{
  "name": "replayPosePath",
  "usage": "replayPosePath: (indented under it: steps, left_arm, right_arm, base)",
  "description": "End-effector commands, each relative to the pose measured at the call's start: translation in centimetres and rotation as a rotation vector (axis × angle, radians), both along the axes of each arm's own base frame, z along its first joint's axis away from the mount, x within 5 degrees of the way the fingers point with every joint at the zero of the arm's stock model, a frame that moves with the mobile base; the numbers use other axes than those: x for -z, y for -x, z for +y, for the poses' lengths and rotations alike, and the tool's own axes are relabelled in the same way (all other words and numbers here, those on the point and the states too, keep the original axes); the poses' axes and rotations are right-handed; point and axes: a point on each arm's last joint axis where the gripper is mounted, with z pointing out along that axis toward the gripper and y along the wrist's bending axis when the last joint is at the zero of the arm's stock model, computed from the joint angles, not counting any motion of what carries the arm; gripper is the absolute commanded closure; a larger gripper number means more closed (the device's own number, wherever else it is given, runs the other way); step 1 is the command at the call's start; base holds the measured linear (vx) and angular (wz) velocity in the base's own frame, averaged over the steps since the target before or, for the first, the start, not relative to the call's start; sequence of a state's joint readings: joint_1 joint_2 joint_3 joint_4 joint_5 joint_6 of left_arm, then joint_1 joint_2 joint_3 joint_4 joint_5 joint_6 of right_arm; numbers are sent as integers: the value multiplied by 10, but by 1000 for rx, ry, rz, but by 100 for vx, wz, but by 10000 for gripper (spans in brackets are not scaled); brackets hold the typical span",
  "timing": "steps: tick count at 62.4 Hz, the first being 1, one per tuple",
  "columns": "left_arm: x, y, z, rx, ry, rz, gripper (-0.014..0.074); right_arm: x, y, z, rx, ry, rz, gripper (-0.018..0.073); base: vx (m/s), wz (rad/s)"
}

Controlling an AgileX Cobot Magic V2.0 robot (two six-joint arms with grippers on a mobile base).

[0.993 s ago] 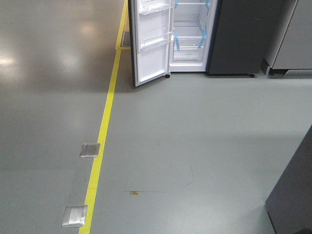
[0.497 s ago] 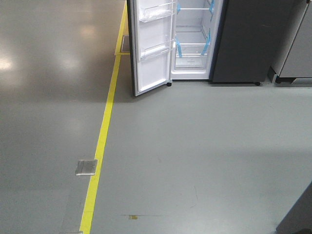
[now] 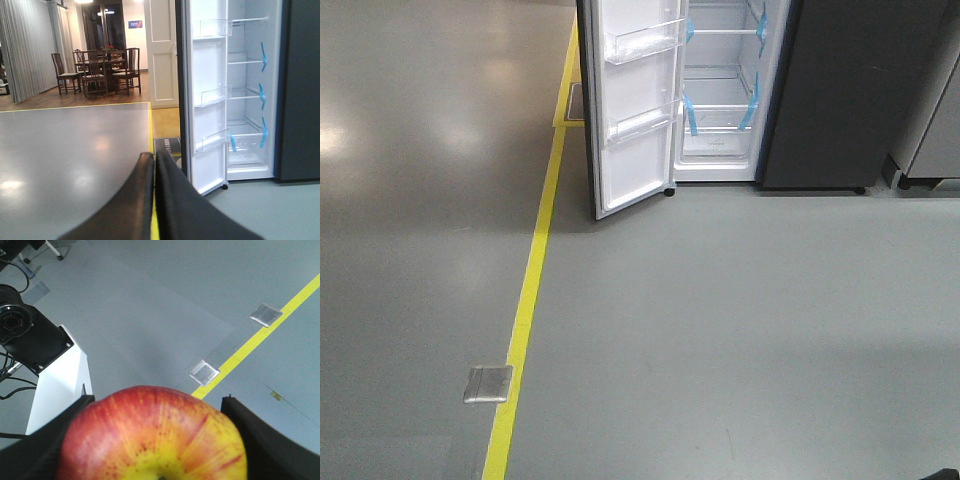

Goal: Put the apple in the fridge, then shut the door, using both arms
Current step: 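Drive the base forward toward the open fridge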

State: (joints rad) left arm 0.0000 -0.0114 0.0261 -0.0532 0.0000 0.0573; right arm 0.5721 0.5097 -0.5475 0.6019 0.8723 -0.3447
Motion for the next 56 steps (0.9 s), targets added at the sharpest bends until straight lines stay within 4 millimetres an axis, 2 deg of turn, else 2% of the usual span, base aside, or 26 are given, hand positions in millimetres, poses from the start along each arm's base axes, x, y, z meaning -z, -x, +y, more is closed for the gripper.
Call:
replayPosePath:
  steps: [1,56]
  left_arm:
    - [-1,1,0,-3,13,-70,603]
    - [-1,1,0,-3,13,-70,603]
  right_arm:
    - [-12,-3,2,22,-62,-38,198]
    - [-12,-3,2,22,-62,-38,198]
  base:
    - [26,-1]
    - [24,-1]
